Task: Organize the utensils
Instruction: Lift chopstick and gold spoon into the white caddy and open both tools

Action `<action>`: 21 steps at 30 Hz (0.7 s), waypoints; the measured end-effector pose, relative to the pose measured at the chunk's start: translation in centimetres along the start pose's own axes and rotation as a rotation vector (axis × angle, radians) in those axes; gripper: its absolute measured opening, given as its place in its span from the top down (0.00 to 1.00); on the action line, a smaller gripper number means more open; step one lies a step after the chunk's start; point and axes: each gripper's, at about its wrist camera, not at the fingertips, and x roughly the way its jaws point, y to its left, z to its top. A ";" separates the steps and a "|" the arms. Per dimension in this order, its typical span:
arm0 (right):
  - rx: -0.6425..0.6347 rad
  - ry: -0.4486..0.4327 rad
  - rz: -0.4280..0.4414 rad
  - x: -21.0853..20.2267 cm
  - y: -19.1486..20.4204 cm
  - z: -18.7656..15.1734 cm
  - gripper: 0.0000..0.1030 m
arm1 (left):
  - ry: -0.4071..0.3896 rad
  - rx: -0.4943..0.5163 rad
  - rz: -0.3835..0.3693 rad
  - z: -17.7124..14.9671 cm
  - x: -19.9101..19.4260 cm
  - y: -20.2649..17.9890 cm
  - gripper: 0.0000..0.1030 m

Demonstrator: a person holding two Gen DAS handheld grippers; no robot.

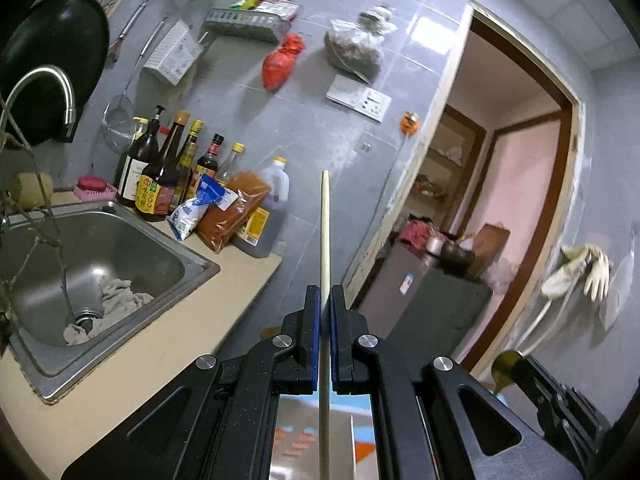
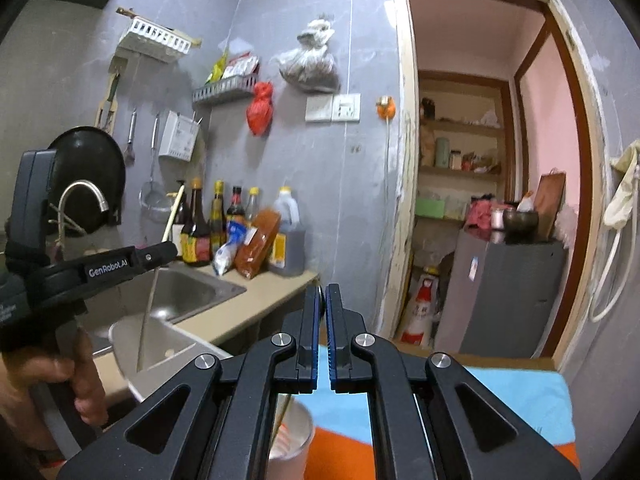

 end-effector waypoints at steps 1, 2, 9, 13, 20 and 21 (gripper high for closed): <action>0.004 0.006 0.004 -0.1 0.1 -0.1 0.97 | 0.016 0.010 -0.003 -0.2 -0.2 -0.1 0.98; 0.013 0.015 0.015 -0.2 0.0 -0.2 0.96 | 0.030 0.017 -0.006 -0.3 -0.3 -0.2 0.98; 0.154 0.071 0.071 -1.8 -1.7 0.5 0.71 | 0.166 0.027 -0.041 -1.1 -1.8 -1.1 0.72; 0.234 0.059 0.048 -3.8 -3.7 1.6 0.35 | 0.180 0.062 -0.047 -0.7 -3.2 -3.1 0.55; 0.281 0.032 0.002 -7.5 -8.3 3.8 0.00 | 0.133 0.144 -0.078 -0.1 -5.3 -8.9 0.11; 0.282 0.018 -0.006 -8.4 -9.2 4.1 0.00 | 0.121 0.156 -0.091 -0.2 -5.6 -10.1 0.09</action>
